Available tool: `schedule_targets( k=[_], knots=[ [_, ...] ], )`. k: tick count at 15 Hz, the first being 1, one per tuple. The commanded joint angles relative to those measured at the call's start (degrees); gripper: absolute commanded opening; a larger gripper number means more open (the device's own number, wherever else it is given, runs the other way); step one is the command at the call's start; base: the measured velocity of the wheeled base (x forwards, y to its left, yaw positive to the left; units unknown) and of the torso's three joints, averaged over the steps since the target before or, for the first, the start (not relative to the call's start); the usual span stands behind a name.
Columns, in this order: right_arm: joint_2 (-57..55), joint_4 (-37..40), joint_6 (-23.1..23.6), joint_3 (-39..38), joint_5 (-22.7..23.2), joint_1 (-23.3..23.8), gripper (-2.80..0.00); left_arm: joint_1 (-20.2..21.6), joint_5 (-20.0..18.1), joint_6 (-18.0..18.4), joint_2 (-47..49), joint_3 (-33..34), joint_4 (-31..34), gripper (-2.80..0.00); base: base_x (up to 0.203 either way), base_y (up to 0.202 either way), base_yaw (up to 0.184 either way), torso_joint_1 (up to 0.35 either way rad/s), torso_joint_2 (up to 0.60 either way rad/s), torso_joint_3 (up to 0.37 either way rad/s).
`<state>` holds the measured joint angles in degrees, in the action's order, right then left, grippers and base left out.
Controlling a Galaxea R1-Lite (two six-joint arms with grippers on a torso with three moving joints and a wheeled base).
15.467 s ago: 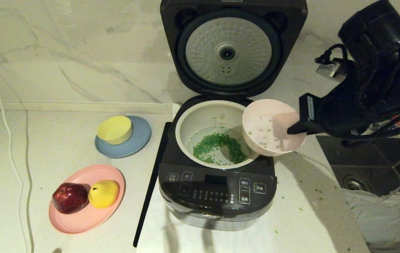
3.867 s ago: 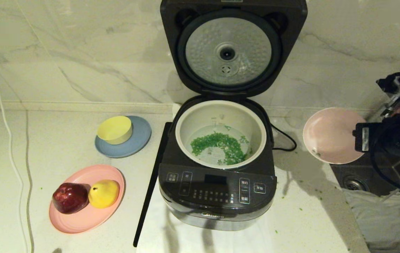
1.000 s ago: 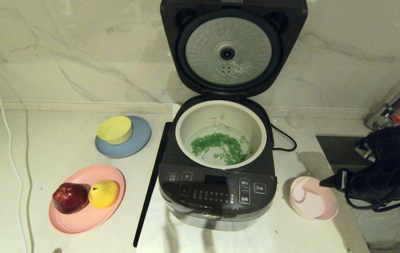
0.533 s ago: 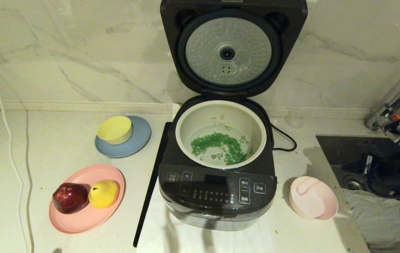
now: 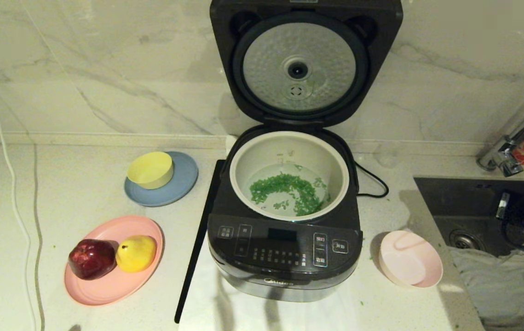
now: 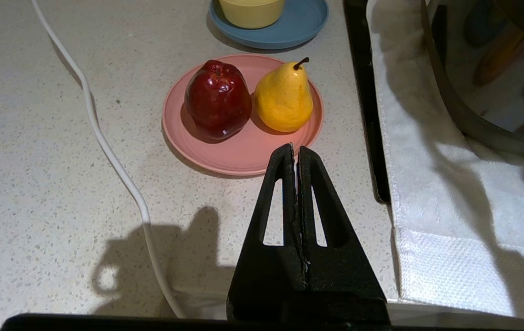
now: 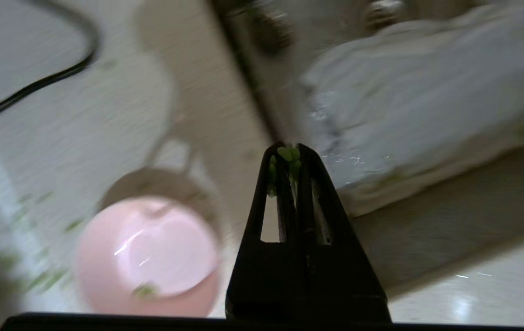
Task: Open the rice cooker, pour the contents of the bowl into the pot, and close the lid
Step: Turn off the tap
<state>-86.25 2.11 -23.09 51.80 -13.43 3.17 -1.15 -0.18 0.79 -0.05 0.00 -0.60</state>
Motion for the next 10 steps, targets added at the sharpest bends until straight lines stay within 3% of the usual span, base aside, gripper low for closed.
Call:
schedule_targets(
  k=[1,4,10],
  knots=[
    [-0.9,0.0,0.0,0.3,-4.6,-0.1,-2.80,0.0,0.0,0.0,0.0,0.4,0.0,-2.80,0.000,0.000,0.000,0.000,0.00,0.000],
    [-4.6,-1.1,0.0,1.4,-11.0,0.0,-2.80,0.0,0.0,0.0,0.0,0.4,0.0,-2.80,0.000,0.000,0.000,0.000,0.00,0.000],
    [-15.1,-12.0,0.5,3.1,-20.9,1.2,-2.80,0.0,0.0,0.0,0.0,0.4,0.0,-2.80,0.000,0.000,0.000,0.000,0.00,0.000]
  ],
)
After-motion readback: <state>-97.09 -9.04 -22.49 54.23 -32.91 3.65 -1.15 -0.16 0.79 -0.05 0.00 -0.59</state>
